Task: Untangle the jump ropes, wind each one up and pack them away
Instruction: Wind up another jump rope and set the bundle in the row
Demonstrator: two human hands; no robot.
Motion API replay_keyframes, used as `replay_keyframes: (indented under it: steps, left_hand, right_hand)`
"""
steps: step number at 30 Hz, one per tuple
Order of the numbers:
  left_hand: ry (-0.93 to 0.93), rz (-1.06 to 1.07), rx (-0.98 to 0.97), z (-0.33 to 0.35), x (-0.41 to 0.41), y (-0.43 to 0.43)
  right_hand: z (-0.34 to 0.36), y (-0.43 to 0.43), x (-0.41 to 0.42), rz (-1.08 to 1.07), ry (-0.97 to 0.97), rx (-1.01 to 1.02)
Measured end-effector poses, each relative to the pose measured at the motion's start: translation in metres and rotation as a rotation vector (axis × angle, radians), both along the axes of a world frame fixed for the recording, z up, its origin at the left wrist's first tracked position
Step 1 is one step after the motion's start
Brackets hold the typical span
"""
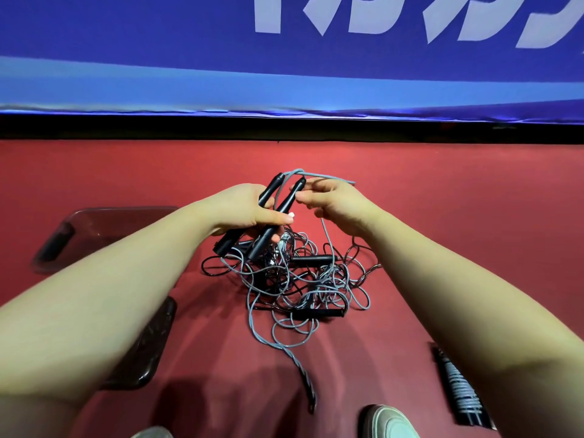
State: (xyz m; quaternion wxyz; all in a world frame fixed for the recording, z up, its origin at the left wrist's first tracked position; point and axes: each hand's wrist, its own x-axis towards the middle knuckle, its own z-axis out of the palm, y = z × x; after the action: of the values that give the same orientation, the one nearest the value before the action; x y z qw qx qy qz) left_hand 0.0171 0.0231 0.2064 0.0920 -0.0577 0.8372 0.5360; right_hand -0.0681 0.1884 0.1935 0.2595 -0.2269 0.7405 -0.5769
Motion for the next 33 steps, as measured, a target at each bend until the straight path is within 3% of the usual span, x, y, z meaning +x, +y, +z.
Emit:
replay_keyframes:
  steps: [4, 6, 8, 10, 13, 17, 20, 24, 29, 33]
  left_hand:
    - [0.004, -0.007, -0.009, 0.000, -0.001, 0.004]
    - [0.026, 0.051, -0.134, -0.002, -0.004, 0.002]
    - [0.039, 0.142, -0.305, -0.006, -0.009, -0.005]
    - [0.001, 0.174, -0.318, -0.009, -0.011, -0.010]
    - [-0.120, 0.128, -0.089, -0.008, -0.007, -0.005]
    - [-0.350, 0.077, 0.383, -0.009, -0.005, -0.001]
    - [-0.415, 0.127, 0.609, -0.007, -0.006, -0.003]
    - [-0.417, 0.180, 0.797, 0.000, -0.008, -0.005]
    - [-0.461, 0.231, 0.878, 0.001, -0.011, -0.003]
    - [-0.425, 0.292, 0.942, 0.003, -0.014, -0.005]
  right_hand:
    - [0.002, -0.003, 0.003, 0.010, -0.060, -0.038]
    - [0.004, -0.005, 0.002, -0.031, -0.098, -0.084]
    - [0.003, -0.007, -0.002, -0.104, 0.052, -0.031]
    - [0.001, -0.008, -0.008, -0.177, 0.337, 0.066]
    - [-0.003, -0.010, -0.010, -0.310, 0.504, 0.016]
    - [-0.003, -0.009, -0.018, -0.411, 0.672, -0.046]
    - [0.001, -0.002, -0.025, -0.380, 0.774, -0.072]
    - [0.011, -0.002, -0.016, -0.218, 0.472, -0.314]
    - [0.028, -0.006, -0.014, -0.248, -0.035, -0.826]
    - [0.035, -0.011, -0.009, -0.183, -0.168, -0.890]
